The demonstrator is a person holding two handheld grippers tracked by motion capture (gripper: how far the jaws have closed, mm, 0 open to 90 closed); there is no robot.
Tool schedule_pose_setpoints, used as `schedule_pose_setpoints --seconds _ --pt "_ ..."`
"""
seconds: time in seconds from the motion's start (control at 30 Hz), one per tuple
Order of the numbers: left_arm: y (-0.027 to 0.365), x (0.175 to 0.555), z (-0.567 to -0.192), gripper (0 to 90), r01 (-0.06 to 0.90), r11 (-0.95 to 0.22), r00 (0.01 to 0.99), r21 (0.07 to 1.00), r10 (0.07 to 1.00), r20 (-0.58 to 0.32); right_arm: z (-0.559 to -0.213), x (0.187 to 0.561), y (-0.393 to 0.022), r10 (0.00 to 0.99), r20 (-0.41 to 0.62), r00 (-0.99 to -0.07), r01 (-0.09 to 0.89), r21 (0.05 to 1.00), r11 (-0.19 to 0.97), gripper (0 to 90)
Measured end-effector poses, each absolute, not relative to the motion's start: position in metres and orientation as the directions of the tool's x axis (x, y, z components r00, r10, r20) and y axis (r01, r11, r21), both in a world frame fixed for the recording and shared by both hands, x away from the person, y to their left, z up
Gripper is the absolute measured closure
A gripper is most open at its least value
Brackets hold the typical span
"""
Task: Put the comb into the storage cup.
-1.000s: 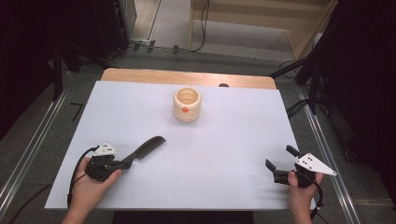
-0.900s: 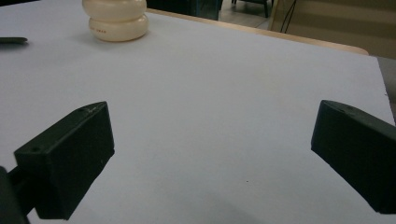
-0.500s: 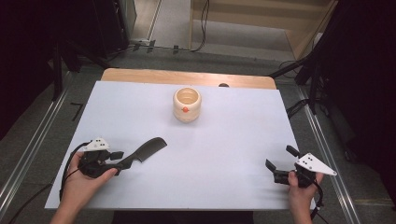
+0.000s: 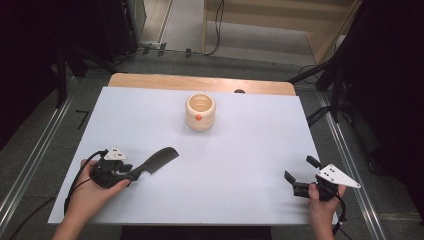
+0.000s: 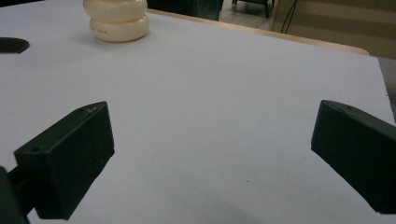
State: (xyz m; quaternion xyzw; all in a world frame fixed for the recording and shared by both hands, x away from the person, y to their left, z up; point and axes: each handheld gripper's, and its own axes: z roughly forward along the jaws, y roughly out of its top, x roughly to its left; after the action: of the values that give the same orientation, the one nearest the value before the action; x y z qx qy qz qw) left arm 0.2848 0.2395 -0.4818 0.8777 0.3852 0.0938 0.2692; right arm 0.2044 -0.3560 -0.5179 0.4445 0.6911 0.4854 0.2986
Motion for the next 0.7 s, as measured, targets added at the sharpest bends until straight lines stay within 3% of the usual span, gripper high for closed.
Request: schedule_pose_setpoints --seconds 0.27,0.47,0.7 --pt "0.2370 0.2835 -0.4826 61.5 0.608 -0.580 0.685 0.542 0.728 0.010 -0.5179 0.2043 -0.3557 0.904 0.018 -0.426 0.325 0.936 0.134 0.0" --pt "0.2348 0.2810 -0.4834 71.7 0.589 -0.597 0.702 0.544 0.712 0.022 -0.5179 0.2044 -0.3555 0.905 0.016 -0.426 0.325 0.936 0.137 0.0" --pt "0.2383 0.2785 -0.4853 72.2 0.584 -0.574 0.694 0.574 0.719 0.013 -0.5179 0.2043 -0.3556 0.905 0.018 -0.426 0.325 0.936 0.134 0.0"
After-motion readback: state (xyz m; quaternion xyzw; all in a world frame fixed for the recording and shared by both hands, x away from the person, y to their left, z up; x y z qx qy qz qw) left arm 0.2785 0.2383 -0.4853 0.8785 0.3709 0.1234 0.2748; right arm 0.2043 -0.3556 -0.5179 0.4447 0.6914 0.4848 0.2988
